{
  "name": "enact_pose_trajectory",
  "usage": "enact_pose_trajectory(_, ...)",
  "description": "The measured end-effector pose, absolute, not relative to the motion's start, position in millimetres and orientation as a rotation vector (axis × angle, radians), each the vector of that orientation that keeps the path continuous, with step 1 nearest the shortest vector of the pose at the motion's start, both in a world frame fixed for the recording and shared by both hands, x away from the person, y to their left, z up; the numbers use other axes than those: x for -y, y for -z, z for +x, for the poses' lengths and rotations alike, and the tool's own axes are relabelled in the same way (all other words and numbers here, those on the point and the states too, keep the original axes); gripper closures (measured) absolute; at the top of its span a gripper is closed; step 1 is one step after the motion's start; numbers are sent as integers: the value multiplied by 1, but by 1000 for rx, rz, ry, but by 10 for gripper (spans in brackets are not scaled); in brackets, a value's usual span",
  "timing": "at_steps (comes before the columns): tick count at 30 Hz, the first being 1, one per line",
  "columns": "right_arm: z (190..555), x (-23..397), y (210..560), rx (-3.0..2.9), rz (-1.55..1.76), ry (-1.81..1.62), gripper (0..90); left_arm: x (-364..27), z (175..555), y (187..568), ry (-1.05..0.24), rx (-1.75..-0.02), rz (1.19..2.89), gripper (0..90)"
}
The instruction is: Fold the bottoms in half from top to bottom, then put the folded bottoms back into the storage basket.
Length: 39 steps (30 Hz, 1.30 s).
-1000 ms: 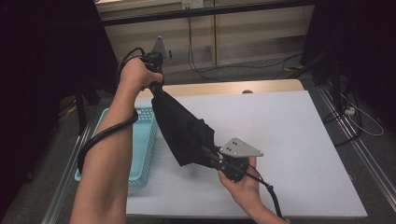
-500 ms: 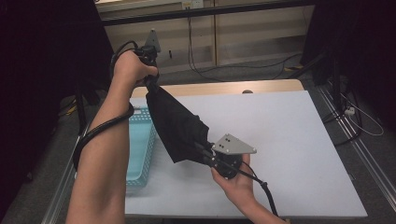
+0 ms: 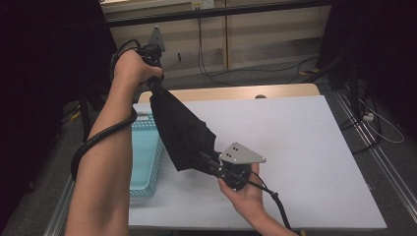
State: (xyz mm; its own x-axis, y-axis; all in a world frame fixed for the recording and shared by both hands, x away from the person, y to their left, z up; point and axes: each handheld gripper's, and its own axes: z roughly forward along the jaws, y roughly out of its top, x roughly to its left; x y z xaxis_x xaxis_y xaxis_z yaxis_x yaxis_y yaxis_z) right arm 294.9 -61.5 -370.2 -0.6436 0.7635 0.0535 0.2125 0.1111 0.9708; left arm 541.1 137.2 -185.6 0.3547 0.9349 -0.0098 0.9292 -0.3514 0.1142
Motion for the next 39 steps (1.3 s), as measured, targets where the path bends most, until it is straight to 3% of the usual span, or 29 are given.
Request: enact_pose_trajectory(39, 296, 37, 343, -1915, 872, -1629, 807, -173, 535, 153, -142, -1758, 2430, 824)
